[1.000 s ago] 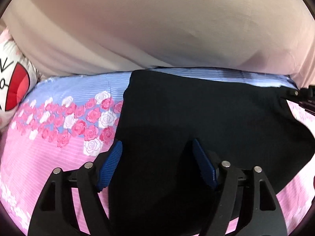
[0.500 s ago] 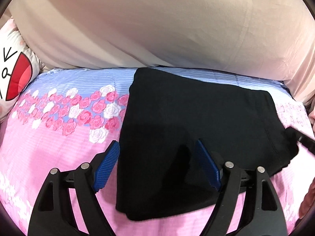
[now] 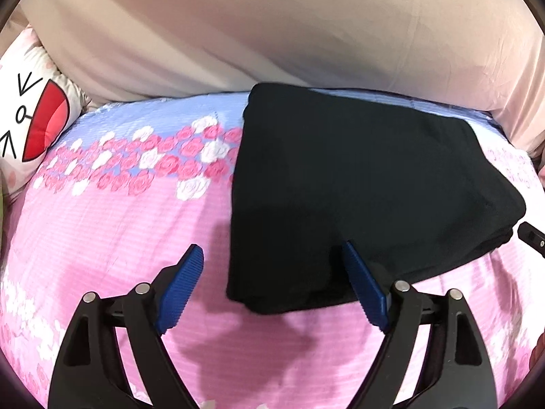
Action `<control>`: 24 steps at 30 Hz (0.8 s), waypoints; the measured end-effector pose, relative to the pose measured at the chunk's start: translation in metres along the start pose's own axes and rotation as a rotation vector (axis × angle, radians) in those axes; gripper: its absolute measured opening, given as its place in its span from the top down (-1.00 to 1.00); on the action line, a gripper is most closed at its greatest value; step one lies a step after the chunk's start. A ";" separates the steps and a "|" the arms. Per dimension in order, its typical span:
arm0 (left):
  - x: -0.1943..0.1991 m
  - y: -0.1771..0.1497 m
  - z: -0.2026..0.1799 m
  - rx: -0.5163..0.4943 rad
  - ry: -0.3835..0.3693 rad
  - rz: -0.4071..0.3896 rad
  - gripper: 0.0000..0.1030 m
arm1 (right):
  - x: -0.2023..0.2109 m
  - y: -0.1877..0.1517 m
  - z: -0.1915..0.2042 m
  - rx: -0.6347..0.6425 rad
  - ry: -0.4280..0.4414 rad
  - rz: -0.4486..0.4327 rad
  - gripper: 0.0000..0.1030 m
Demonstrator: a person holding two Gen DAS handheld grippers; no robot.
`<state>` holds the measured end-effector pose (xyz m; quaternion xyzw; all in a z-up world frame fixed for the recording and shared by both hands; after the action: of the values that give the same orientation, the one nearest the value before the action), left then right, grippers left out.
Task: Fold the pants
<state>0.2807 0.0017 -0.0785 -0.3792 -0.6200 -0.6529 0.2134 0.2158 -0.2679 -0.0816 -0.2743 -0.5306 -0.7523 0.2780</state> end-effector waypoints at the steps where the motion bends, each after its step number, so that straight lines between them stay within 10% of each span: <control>1: -0.001 -0.001 0.001 0.007 -0.005 0.003 -0.57 | -0.004 -0.003 0.001 0.001 0.003 0.010 0.48; 15: 0.007 -0.020 -0.005 -0.026 -0.052 0.019 -0.76 | -0.014 -0.007 0.011 0.013 0.003 0.001 -0.12; 17: -0.006 -0.021 -0.007 -0.056 -0.038 0.035 -0.58 | -0.021 -0.001 0.012 0.010 0.016 0.005 0.12; 21: -0.006 -0.009 -0.012 -0.019 -0.128 0.058 0.43 | -0.015 0.012 0.018 0.017 0.053 -0.001 0.63; 24: 0.009 0.003 -0.006 0.022 -0.168 0.033 0.34 | 0.005 0.022 0.014 0.027 0.038 -0.068 0.93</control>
<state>0.2756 -0.0027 -0.0695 -0.4402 -0.6365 -0.6085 0.1754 0.2292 -0.2618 -0.0599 -0.2381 -0.5445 -0.7590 0.2660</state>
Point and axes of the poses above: each gripper's, at about its wrist camera, not at the fingertips, and x roughly against the way its jaws point, z to its left, y to its top, the point moved 9 cm from there along -x, roughly the way its jaws point, and after that the axes turned 6 degrees about -y, right-handed, at the moved point
